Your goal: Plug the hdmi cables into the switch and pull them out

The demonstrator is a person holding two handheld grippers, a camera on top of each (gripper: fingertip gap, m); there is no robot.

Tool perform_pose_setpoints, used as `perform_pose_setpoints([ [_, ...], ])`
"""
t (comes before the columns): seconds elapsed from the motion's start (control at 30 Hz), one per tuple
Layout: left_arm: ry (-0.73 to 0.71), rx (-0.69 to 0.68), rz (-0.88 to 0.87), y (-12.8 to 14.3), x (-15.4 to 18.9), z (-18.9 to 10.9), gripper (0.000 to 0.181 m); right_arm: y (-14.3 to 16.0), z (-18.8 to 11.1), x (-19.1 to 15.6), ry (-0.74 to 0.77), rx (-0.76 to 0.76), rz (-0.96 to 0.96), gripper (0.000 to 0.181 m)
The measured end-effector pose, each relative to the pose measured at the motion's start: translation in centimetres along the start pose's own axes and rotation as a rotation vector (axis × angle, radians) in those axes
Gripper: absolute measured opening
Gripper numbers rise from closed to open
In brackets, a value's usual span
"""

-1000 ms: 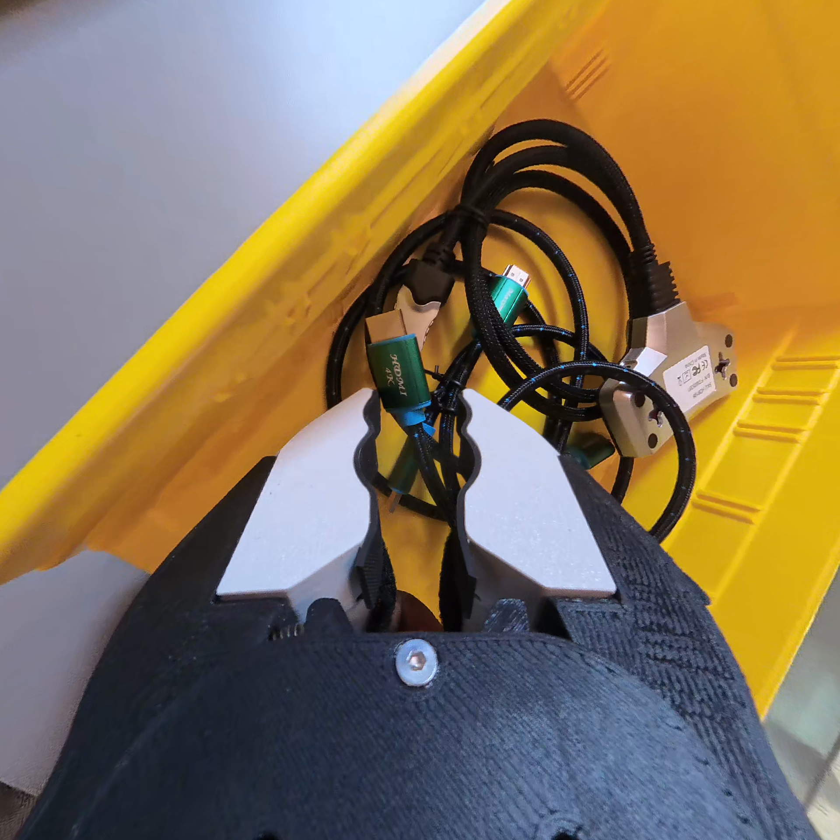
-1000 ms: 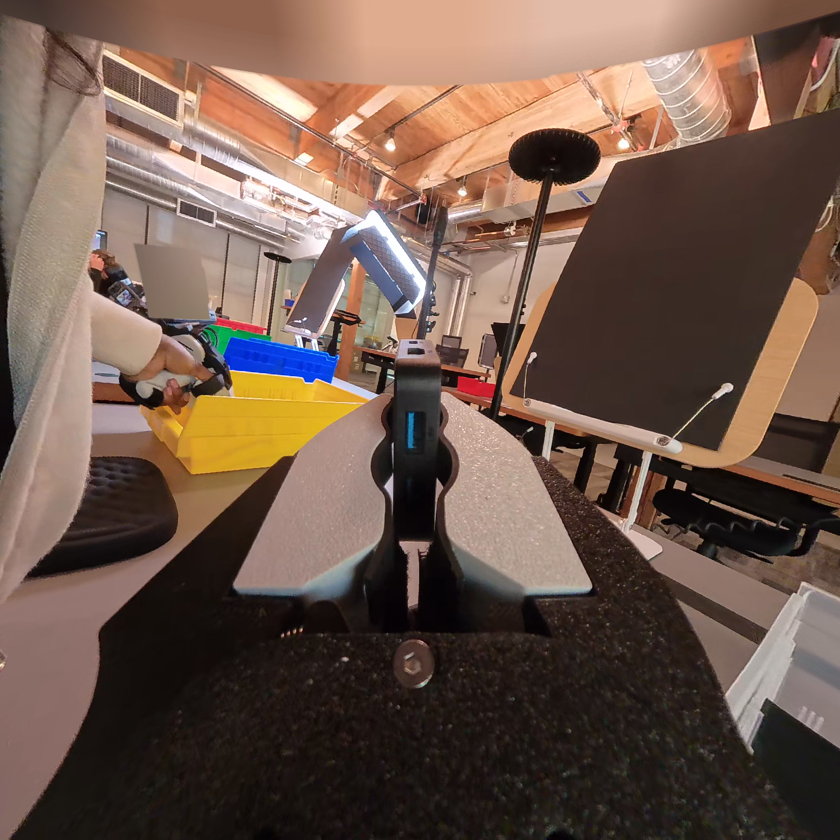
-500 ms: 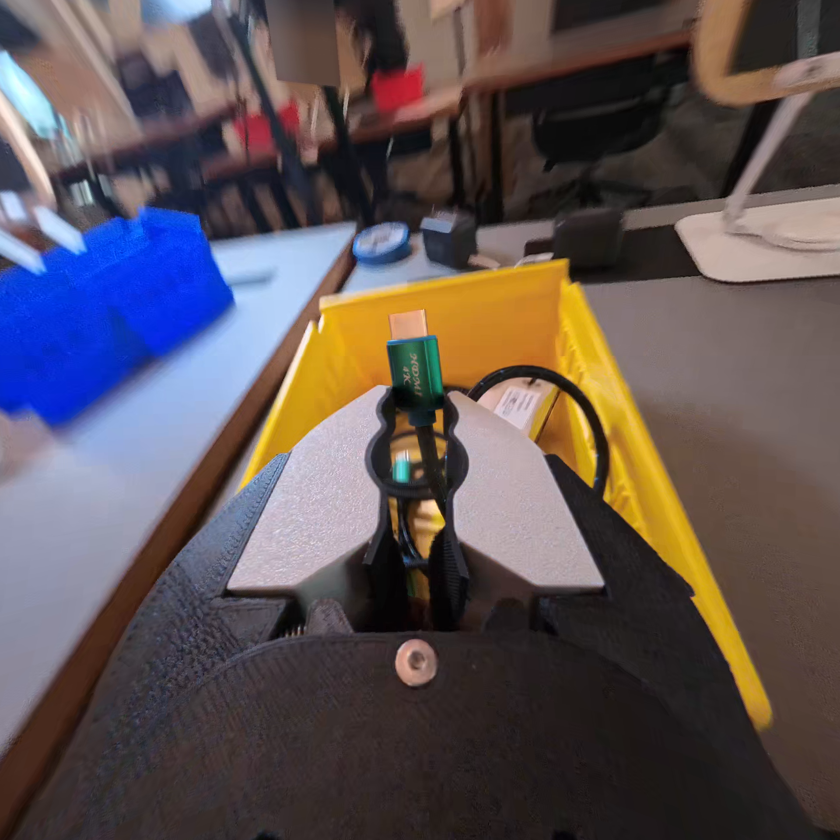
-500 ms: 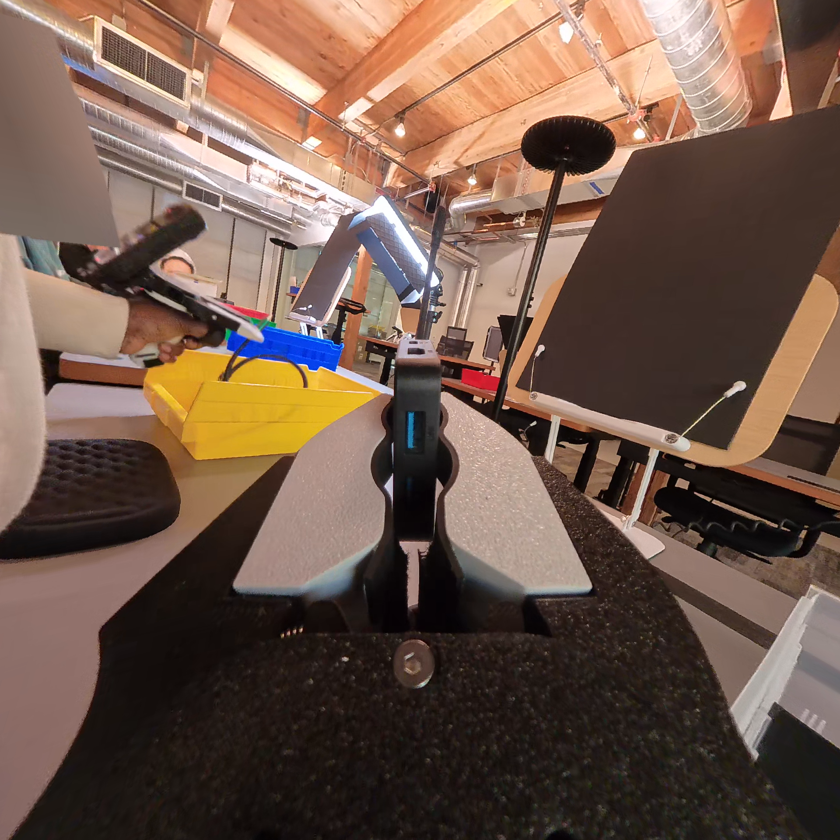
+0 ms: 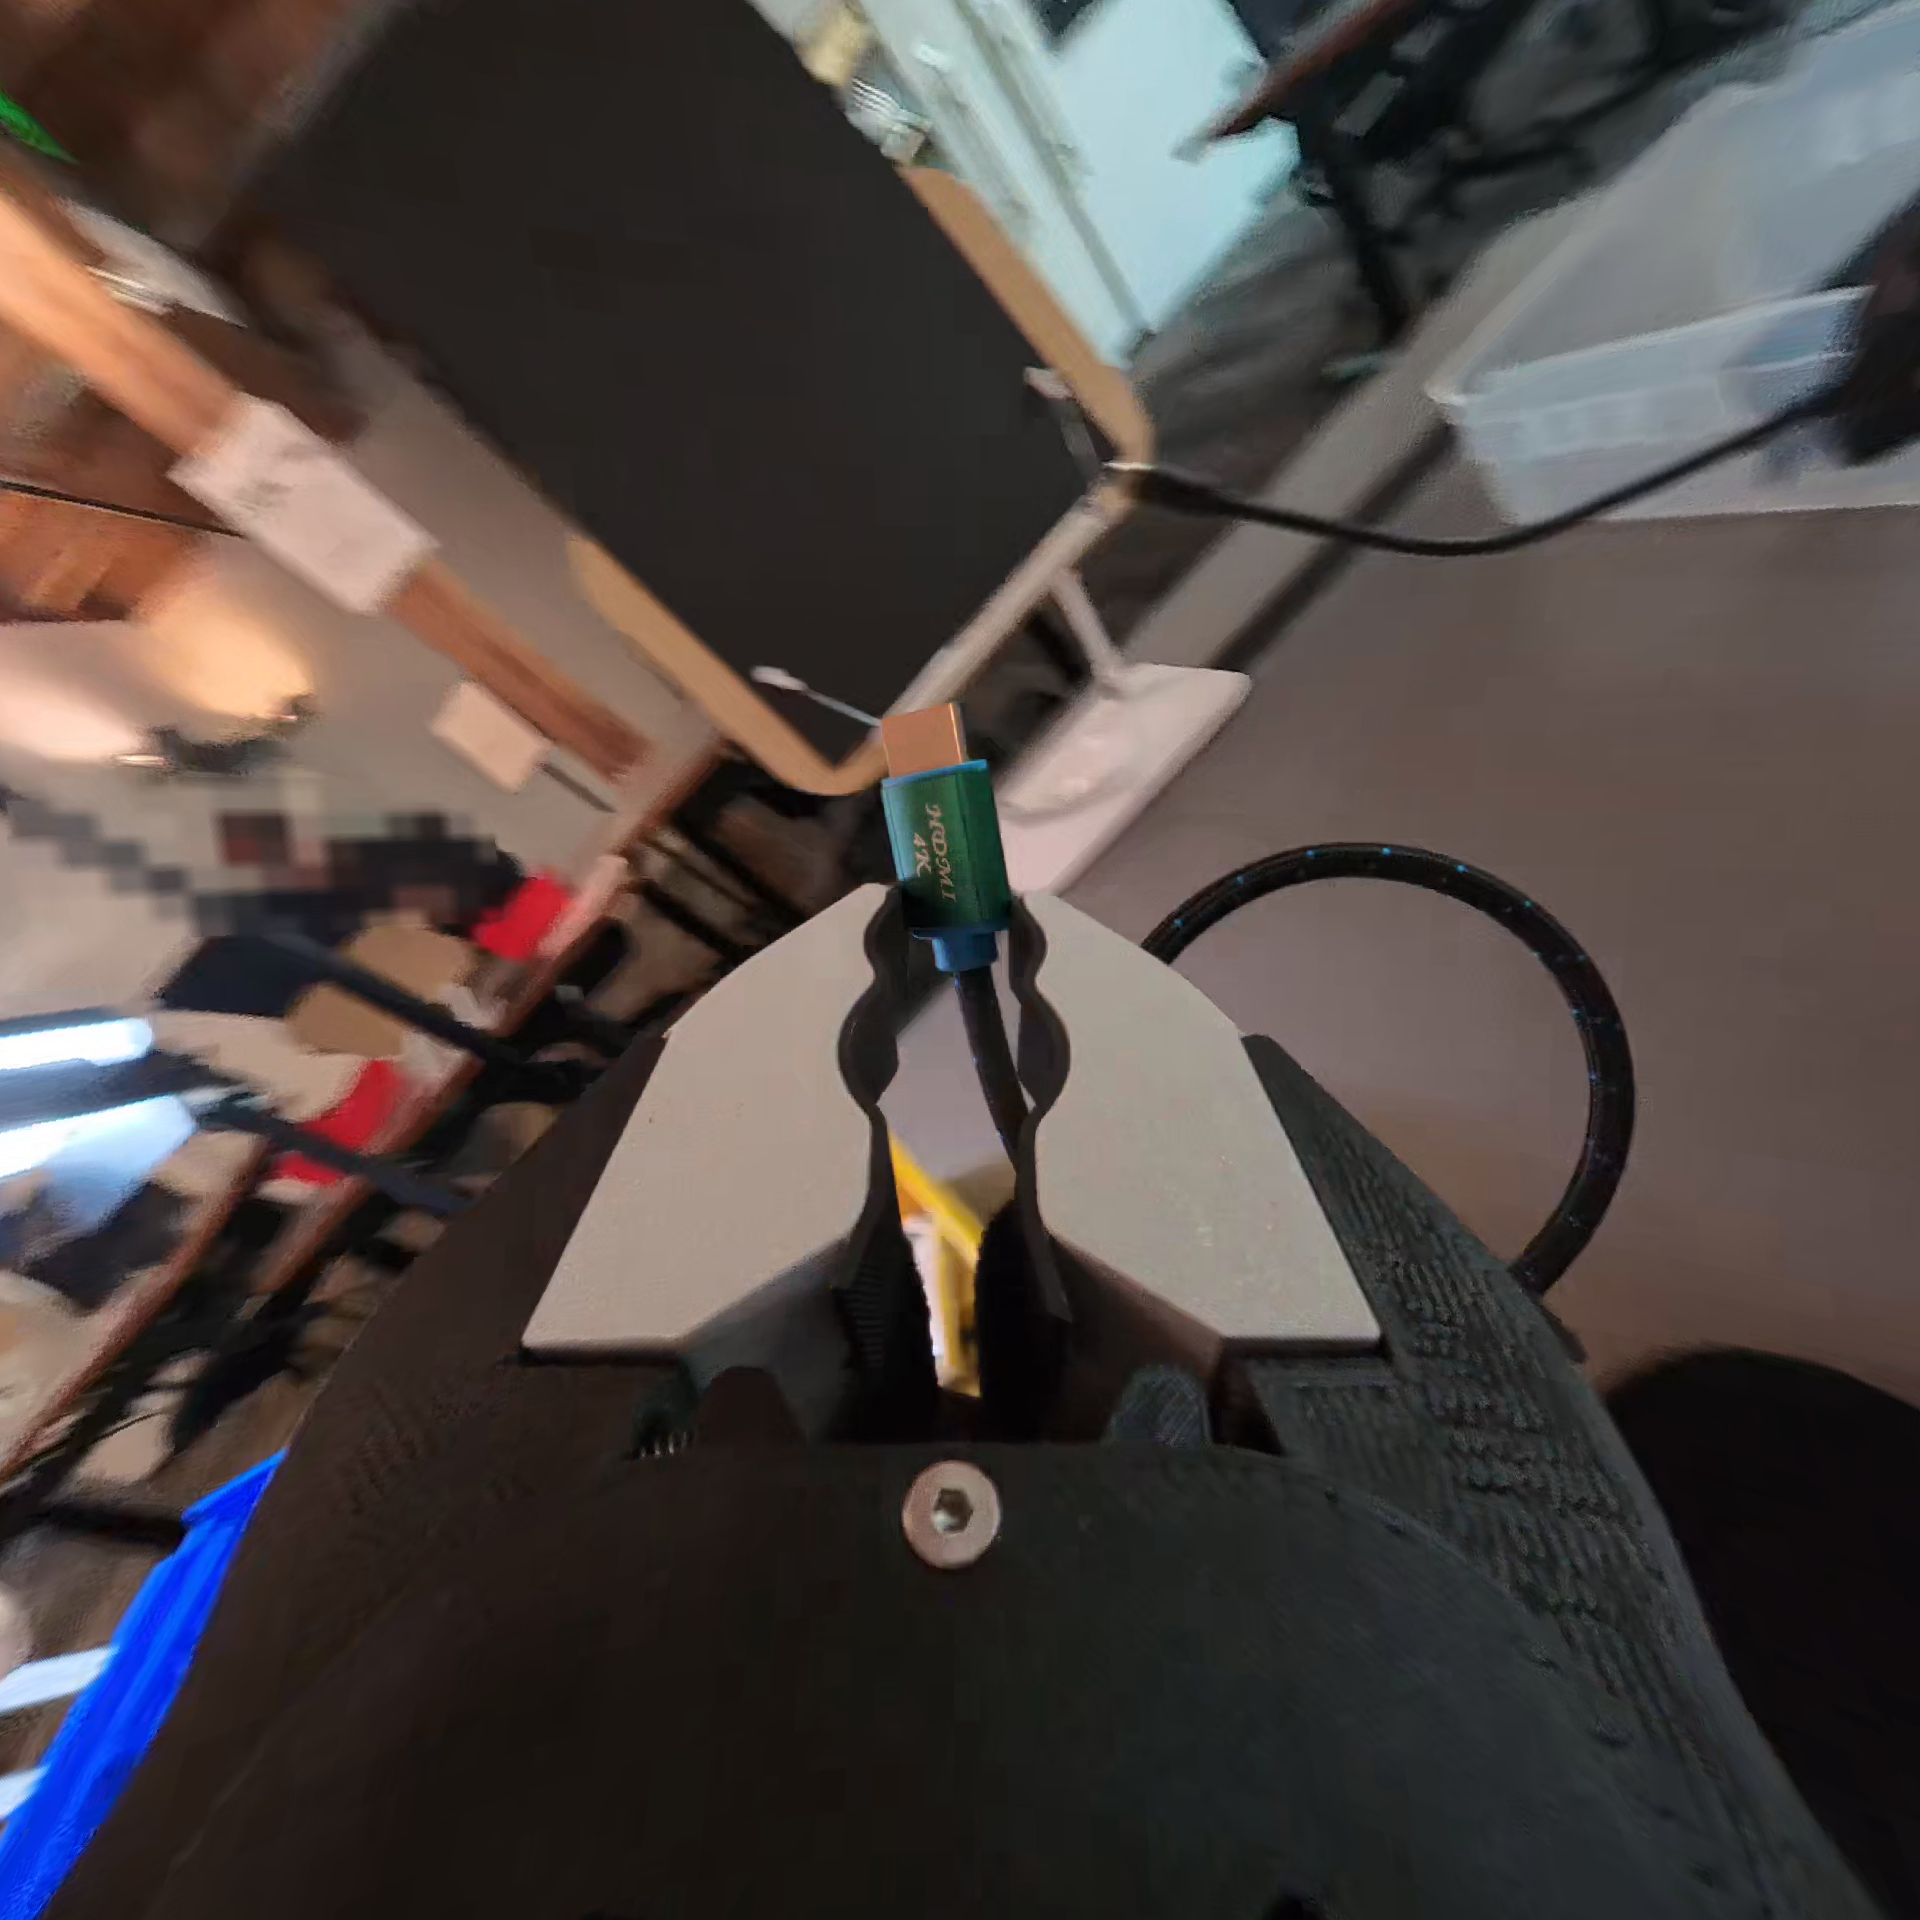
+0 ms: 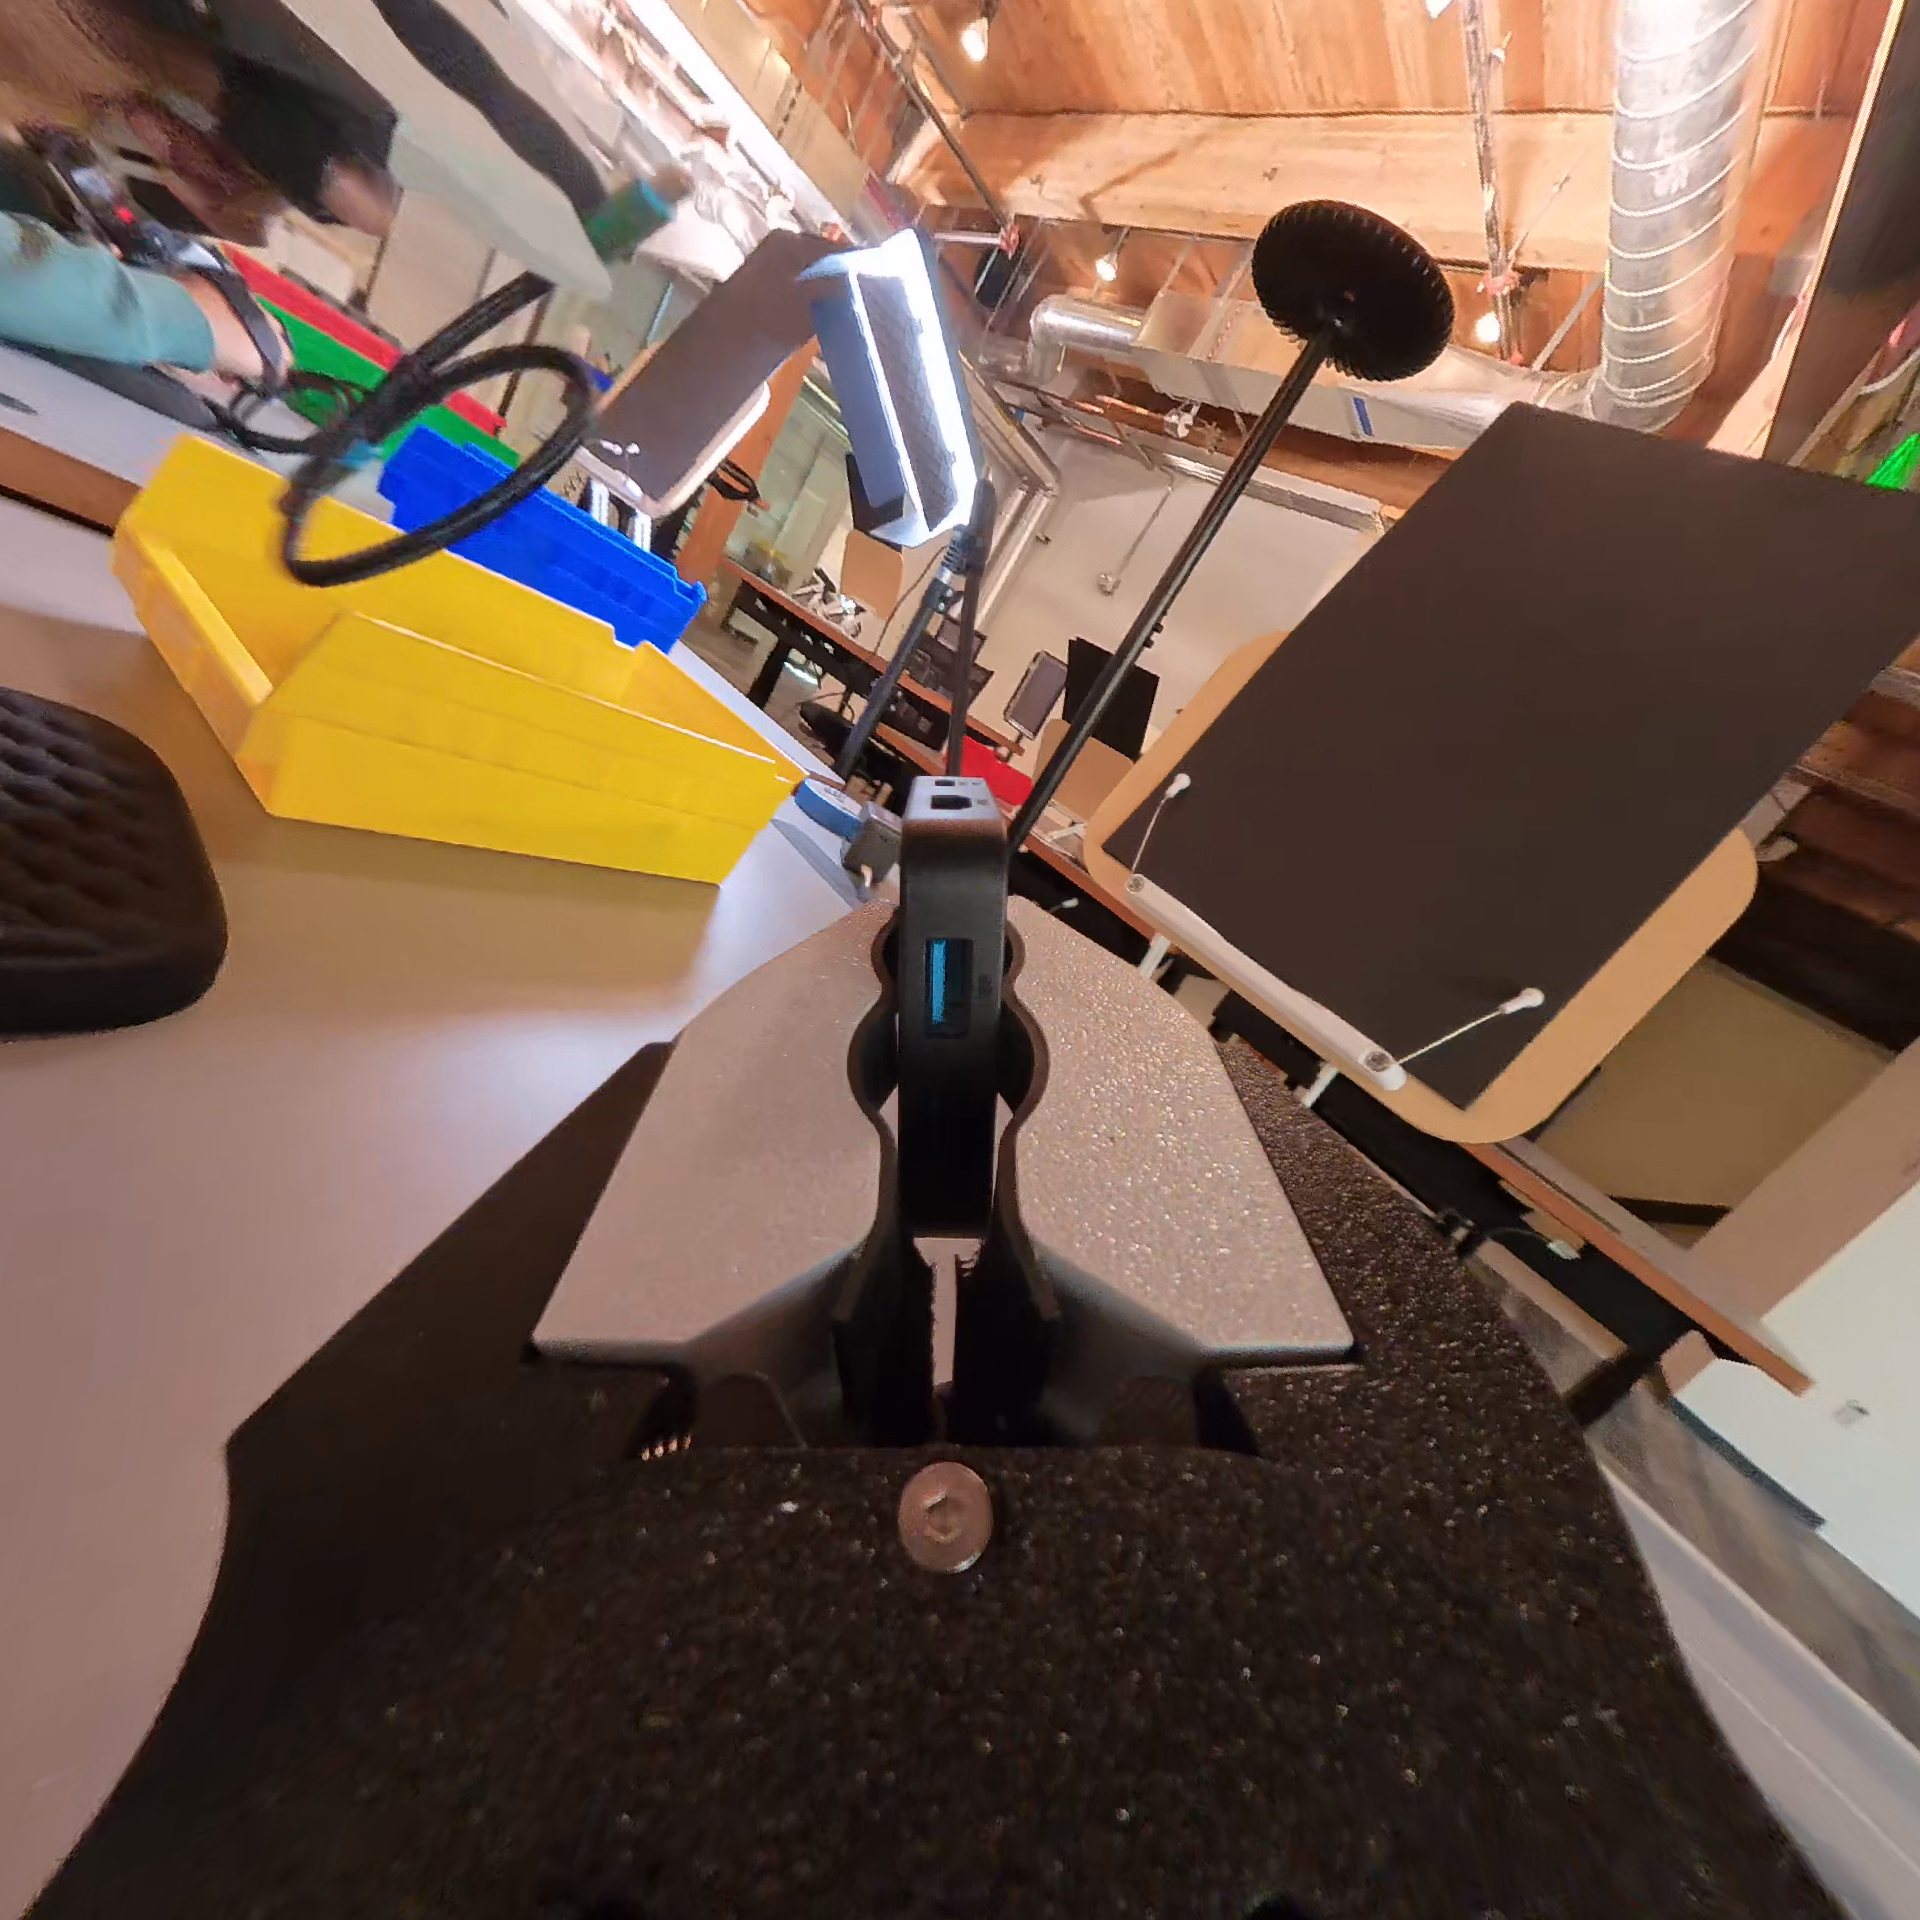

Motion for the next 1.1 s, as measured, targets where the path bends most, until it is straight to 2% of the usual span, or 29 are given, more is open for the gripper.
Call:
perform_pose_setpoints([
  [0.13,0.308,-0.046,0.057,-0.8,7.6,1.9,0.019,-0.6,0.1,-0.3,-0.009,-0.023,-0.042,0.013],
  [0.23,0.419,-0.031,0.103,-0.7,11.7,3.0,0.019,-0.9,0.0,-0.8,-0.034,-0.068,-0.142,0.013],
  [0.33,0.490,-0.017,0.095,-1.0,13.8,3.9,0.018,-0.8,0.0,-1.0,-0.058,-0.160,-0.290,0.013],
  [0.6,0.577,-0.054,0.080,-1.2,16.9,5.9,0.018,0.5,1.3,-1.3,-0.068,-0.421,-0.773,0.014],
  [0.77,0.653,-0.063,0.015,-0.6,18.2,6.9,0.018,1.5,2.7,-3.1,-0.137,-0.480,-1.060,0.014],
  [1.0,0.674,-0.077,-0.024,0.1,18.0,7.3,0.018,1.8,2.7,-2.8,-0.142,-0.463,-0.950,0.014],
  [1.1,0.807,-0.033,-0.144,-0.4,18.3,7.0,0.018,1.7,2.5,-2.8,-0.140,-0.425,-0.879,0.014],
])
Point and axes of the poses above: each gripper's, where its closed fingertips meet, z out along the fingers, y out of its underside, x = y × z across the jaws, the point moved 4 cm from there along -z, back along the fingers, and after that the axes turned 1 degree about x, right-handed, at the moved point
